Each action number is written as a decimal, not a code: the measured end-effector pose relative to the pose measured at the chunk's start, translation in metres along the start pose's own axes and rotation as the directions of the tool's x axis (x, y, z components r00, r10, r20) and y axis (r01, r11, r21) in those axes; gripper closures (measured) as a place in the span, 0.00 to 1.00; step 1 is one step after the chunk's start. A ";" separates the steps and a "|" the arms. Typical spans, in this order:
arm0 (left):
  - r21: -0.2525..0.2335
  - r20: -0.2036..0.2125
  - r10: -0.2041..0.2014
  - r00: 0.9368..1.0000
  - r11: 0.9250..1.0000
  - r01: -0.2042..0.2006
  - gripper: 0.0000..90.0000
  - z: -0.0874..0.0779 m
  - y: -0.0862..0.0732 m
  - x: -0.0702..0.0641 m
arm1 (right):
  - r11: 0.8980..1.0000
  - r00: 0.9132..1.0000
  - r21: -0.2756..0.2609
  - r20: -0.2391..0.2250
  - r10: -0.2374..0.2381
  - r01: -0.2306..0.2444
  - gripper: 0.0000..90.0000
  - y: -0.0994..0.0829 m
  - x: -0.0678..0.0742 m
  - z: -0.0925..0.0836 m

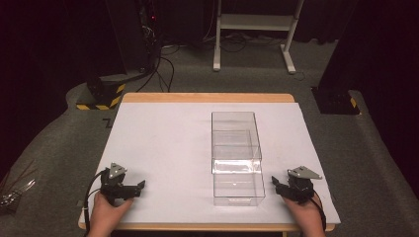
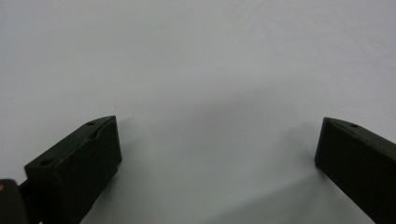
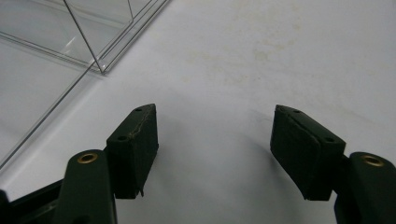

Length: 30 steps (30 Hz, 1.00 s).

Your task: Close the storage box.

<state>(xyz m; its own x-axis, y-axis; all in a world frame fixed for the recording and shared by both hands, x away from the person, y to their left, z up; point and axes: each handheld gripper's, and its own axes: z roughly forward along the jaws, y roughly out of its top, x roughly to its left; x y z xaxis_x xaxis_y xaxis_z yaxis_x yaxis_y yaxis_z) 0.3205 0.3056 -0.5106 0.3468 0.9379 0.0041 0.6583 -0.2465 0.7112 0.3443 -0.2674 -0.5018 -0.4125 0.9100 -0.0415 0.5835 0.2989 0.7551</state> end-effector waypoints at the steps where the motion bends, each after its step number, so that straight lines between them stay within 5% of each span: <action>1: 0.000 0.000 0.000 1.000 1.000 0.000 0.01 0.000 0.000 0.000 | 1.000 1.000 0.000 0.000 0.000 0.000 0.36 0.000 0.000 0.000; 30: -0.001 -0.003 0.003 1.000 1.000 -0.003 0.01 0.000 0.000 0.000 | 0.998 0.999 -0.050 -0.025 0.027 -0.028 0.36 -0.002 -0.003 -0.005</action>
<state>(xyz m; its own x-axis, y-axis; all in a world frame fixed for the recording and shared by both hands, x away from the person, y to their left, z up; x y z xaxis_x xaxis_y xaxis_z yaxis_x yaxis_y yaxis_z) 0.3202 0.3053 -0.5108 0.3468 0.9379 0.0080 0.6565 -0.2488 0.7121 0.3410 -0.2723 -0.4998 -0.4138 0.9104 -0.0052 0.5593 0.2587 0.7876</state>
